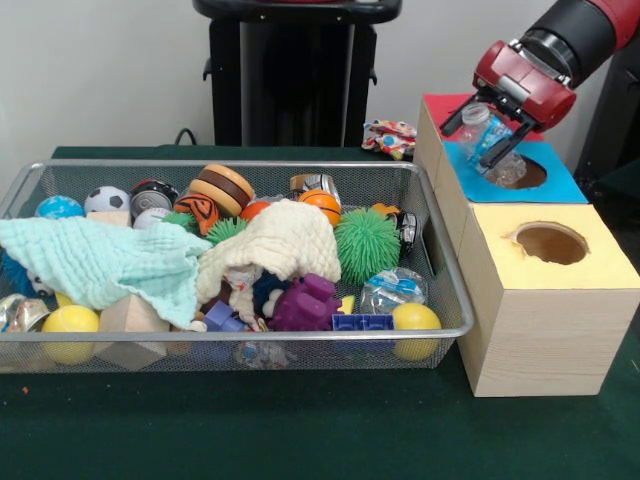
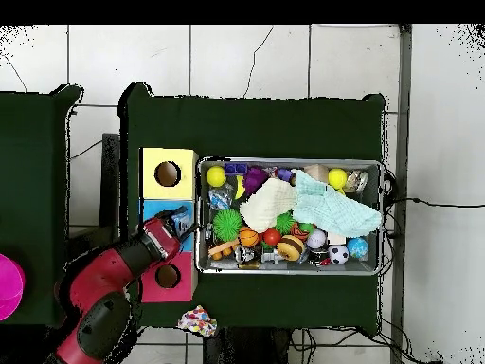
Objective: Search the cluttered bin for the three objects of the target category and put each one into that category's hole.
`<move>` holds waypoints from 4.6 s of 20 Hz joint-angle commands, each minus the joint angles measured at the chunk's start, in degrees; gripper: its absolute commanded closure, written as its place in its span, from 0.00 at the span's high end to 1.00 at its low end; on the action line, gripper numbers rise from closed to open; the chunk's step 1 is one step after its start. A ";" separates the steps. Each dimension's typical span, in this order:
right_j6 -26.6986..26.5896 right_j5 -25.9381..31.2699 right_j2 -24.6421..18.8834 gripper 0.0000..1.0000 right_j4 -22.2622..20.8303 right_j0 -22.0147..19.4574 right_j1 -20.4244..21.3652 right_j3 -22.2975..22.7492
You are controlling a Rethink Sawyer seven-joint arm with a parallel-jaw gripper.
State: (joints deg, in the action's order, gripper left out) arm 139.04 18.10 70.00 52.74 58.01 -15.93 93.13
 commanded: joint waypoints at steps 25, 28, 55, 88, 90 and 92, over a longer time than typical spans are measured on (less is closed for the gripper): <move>28.22 18.47 -5.10 1.00 1.30 -1.45 -4.43 -15.10; 24.62 15.61 -12.68 1.00 1.84 -3.05 1.26 -13.30; 9.65 -2.71 -18.69 1.00 -25.56 -12.25 15.15 -8.35; 8.72 -7.83 -44.33 1.00 -49.24 -33.42 34.72 -5.71; 8.80 -7.23 -46.05 1.00 -49.90 -34.75 35.35 -5.50; 8.22 -6.62 -48.91 1.00 -50.58 -36.92 36.15 -5.12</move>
State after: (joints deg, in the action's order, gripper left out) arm 151.59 12.28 33.57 6.07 25.39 19.14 88.19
